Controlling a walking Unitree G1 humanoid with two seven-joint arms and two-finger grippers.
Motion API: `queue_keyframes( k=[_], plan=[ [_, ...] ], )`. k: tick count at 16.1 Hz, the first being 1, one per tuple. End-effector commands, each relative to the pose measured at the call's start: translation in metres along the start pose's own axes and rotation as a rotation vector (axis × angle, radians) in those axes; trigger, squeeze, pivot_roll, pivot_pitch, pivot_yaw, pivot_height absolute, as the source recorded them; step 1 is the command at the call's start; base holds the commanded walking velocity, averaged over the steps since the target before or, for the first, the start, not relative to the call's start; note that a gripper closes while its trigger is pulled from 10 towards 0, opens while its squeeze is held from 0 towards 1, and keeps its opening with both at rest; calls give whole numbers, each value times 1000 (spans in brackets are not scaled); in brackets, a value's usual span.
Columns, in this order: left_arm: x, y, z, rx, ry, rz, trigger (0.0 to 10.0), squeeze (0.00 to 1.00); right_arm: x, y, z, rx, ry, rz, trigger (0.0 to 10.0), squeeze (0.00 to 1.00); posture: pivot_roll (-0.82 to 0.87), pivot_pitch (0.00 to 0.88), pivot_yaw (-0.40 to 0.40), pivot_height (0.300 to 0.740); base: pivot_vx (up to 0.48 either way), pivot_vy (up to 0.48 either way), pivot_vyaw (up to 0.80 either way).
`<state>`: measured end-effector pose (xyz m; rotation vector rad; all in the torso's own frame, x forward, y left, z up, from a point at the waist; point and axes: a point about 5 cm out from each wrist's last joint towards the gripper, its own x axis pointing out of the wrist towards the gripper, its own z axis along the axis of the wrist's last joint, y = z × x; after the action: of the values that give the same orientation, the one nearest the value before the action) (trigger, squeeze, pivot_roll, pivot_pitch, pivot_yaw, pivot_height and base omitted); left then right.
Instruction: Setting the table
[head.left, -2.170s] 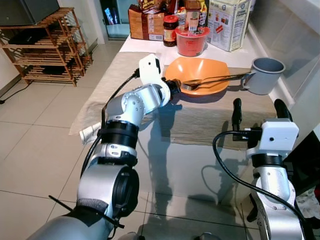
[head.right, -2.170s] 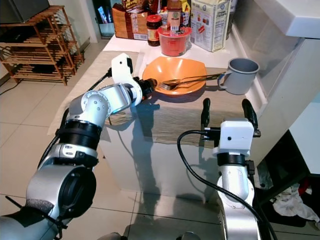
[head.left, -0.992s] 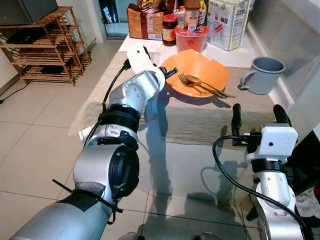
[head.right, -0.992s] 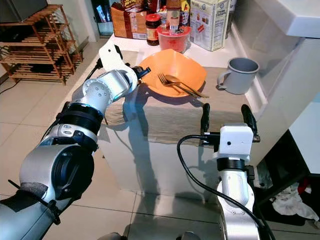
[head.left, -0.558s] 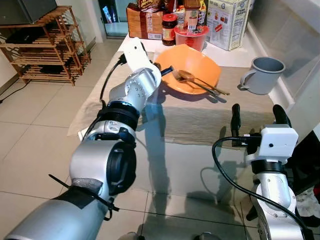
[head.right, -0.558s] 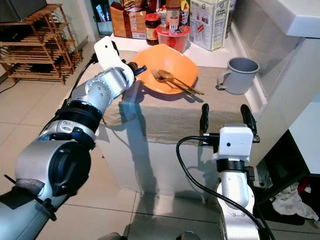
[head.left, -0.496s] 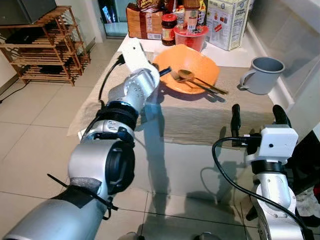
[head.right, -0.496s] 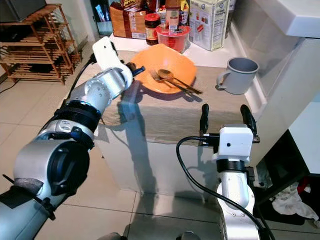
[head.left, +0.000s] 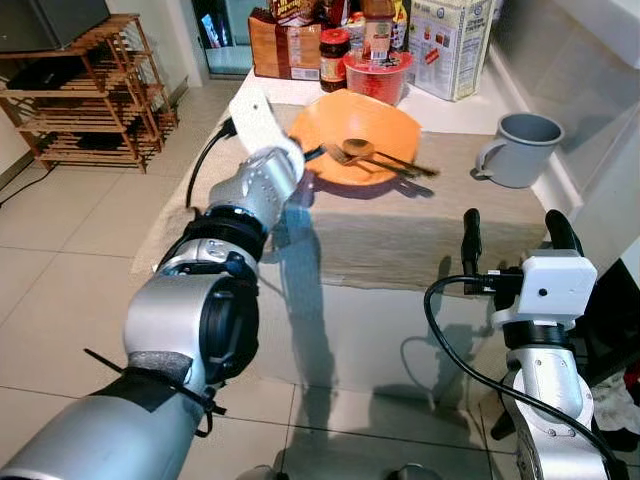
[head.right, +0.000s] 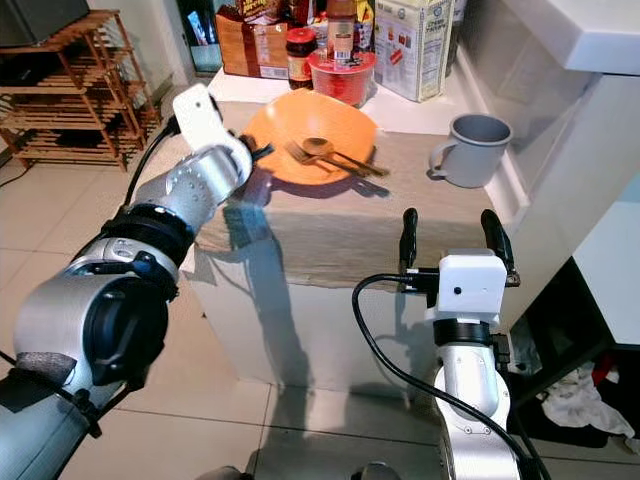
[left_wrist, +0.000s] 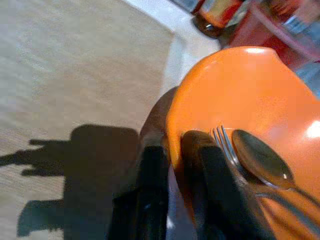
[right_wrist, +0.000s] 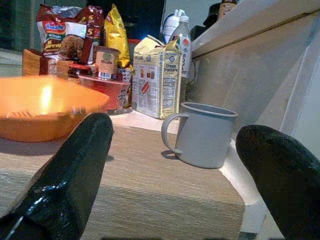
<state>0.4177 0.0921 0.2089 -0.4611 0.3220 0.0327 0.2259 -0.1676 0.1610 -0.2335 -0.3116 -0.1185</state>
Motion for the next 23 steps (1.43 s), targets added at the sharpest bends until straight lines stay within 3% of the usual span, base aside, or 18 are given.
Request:
queue_keyframes(
  k=[1,5,6,9,12,17,18,19,22,23],
  plan=[
    [1,9,2,23,-15,45,10000,1000,-2,1,2,-6,4,9,10000,0,-104,0,80,718,0,0,0],
    [1,12,3,-6,-18,70,10000,1000,-2,2,2,-5,7,11,10000,0,-103,0,81,718,0,0,0],
    [1,10,6,-2,-30,62,10000,0,-2,2,2,-4,8,12,10000,0,-103,0,80,718,0,0,0],
    [-2,2,25,54,-137,31,10000,0,-2,2,1,-3,11,14,10000,0,-99,0,76,718,0,0,0],
    [-3,-5,30,67,-169,11,10000,0,-2,3,1,-1,11,15,10000,0,-97,0,77,718,0,0,0],
    [-9,-16,46,273,-338,-65,10000,0,-1,2,1,13,11,0,10000,0,-95,0,80,718,0,0,0],
    [-15,-12,46,382,-429,-94,10000,0,-1,1,1,24,13,-8,10000,0,-88,0,81,718,0,0,0],
    [-21,-4,42,433,-472,-114,10000,0,-2,0,1,29,15,-8,10000,0,-88,0,81,718,0,0,0],
    [-41,11,43,419,-559,-220,10000,0,-1,1,1,32,16,-4,10000,0,-70,0,77,718,0,0,0],
    [-54,19,47,493,-635,-236,10000,0,0,2,0,35,17,2,10000,0,-35,0,61,718,0,0,0]
  ],
)
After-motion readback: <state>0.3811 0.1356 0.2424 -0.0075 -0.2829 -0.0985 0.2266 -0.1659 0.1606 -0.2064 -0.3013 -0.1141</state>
